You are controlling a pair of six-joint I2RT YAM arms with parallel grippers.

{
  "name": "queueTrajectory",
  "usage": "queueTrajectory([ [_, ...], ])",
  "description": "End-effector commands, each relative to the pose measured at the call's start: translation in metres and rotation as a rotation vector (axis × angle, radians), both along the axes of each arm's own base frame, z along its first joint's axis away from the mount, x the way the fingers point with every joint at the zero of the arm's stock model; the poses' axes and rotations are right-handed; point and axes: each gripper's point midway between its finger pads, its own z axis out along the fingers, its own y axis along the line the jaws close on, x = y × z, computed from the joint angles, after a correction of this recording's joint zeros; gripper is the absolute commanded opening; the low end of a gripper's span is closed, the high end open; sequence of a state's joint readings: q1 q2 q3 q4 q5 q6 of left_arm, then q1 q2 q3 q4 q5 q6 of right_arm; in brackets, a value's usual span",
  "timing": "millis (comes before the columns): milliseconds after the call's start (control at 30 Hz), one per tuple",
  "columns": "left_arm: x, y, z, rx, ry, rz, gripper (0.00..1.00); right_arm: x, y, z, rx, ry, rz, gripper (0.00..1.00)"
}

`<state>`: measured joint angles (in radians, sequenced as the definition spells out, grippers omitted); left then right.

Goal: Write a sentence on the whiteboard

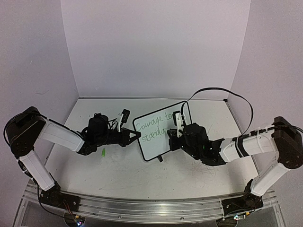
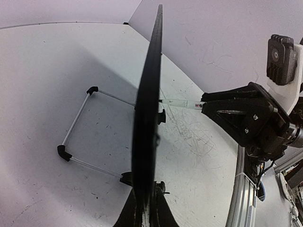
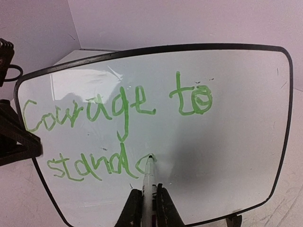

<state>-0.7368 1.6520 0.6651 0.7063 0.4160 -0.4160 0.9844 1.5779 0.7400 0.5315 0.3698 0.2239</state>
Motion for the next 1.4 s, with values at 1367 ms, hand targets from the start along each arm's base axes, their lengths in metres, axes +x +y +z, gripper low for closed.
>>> queueTrajectory([
  [1367,-0.001,0.008,-0.007,0.05,-0.028,0.011,0.0,0.014,0.004,0.039,0.065,-0.074,-0.004,0.0],
])
